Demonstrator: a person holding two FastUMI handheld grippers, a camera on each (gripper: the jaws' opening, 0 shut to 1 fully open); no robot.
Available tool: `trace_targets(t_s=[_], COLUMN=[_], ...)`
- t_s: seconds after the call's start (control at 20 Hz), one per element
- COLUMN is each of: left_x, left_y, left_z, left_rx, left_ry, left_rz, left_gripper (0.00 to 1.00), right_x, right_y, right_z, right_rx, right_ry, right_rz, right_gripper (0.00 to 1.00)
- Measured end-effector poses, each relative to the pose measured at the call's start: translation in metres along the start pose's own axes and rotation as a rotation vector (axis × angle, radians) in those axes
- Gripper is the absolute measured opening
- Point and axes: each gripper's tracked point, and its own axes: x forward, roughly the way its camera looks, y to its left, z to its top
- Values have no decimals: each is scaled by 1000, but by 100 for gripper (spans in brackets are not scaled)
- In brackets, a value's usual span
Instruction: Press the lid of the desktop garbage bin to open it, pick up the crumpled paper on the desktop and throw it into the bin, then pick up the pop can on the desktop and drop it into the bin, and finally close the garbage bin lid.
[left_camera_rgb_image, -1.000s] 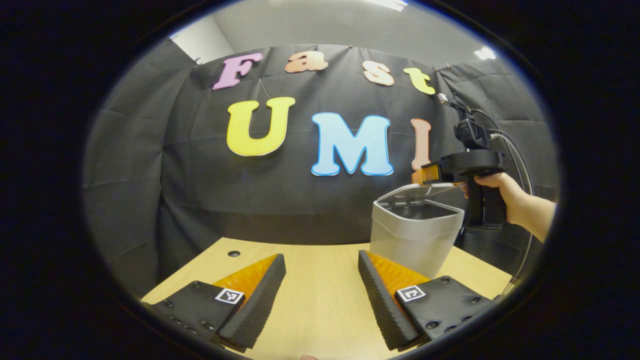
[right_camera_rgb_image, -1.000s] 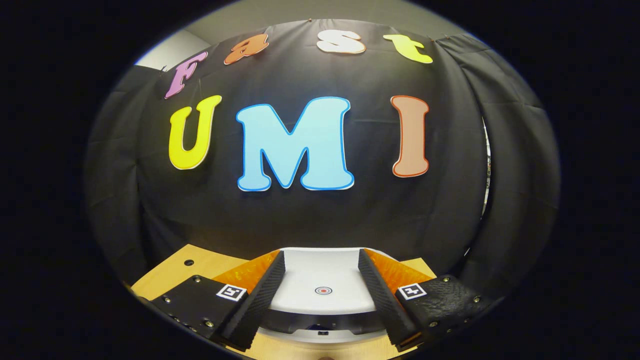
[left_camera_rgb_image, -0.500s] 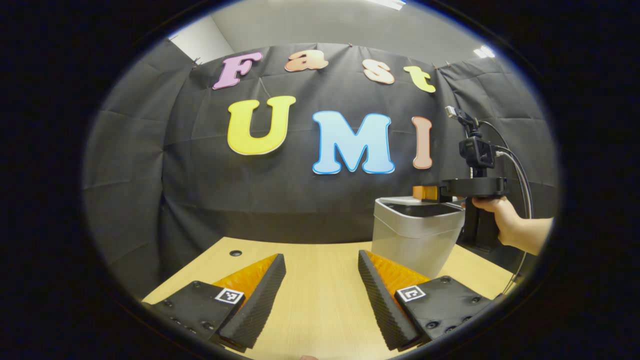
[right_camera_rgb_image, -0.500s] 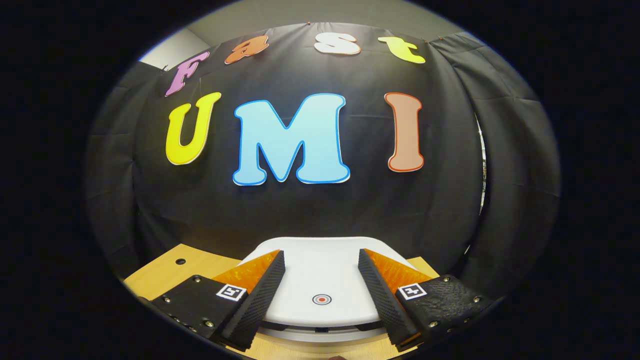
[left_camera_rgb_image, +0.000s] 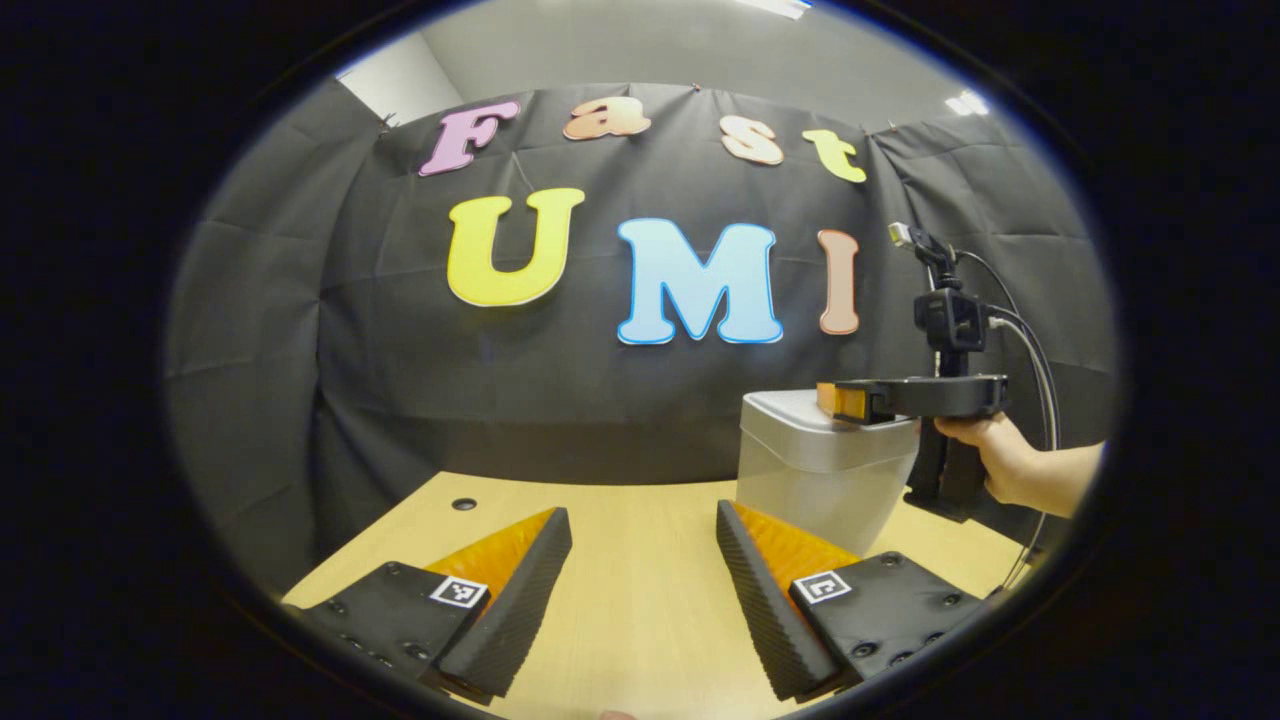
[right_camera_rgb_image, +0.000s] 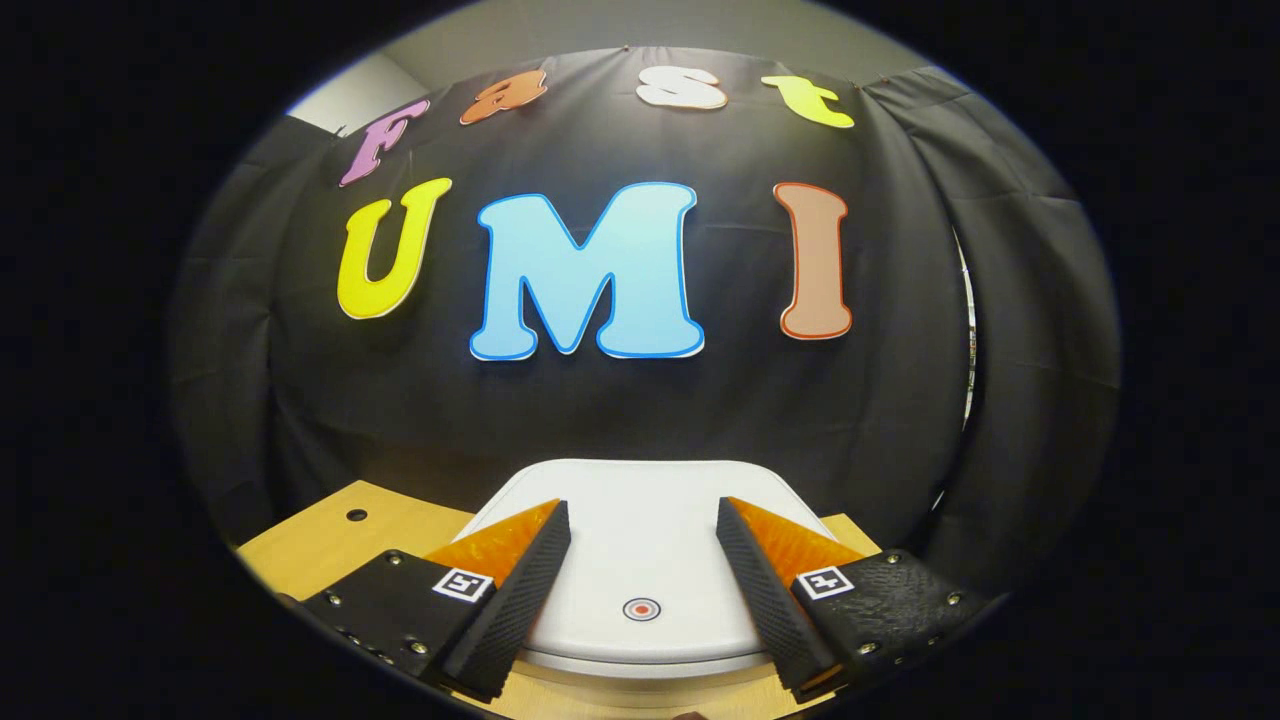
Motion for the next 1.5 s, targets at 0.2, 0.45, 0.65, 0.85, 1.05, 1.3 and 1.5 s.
trace_targets(t_s=[0.2, 0.45, 0.65, 0.85, 1.05, 1.3, 1.5], left_x=[2, 2, -3, -17, -38, -57, -66], left_y=[-3, -5, -7, -10, -16, -20, -28], left_z=[-1, -3, -3, 5, 9, 12, 22], left_rx=[-8, -8, -14, 4, 12, 9, 25], left_ry=[4, 13, 14, -3, -6, -10, -34], left_rz=[-2, 8, 28, 61, 112, 194, 183], left_gripper=[95, 95, 96, 96, 95, 96, 96], right_x=[2, -1, -1, -2, -4, -32, -70], right_y=[0, -1, -1, -2, -1, 7, 13], right_z=[-5, -8, -9, -5, -6, -8, 0], right_rx=[-12, 8, 4, 9, 25, 22, 73], right_ry=[-33, -70, -73, -105, -77, 7, 32], right_rz=[-10, -29, -27, -37, -59, 20, 50], right_gripper=[95, 96, 97, 97, 96, 96, 96])
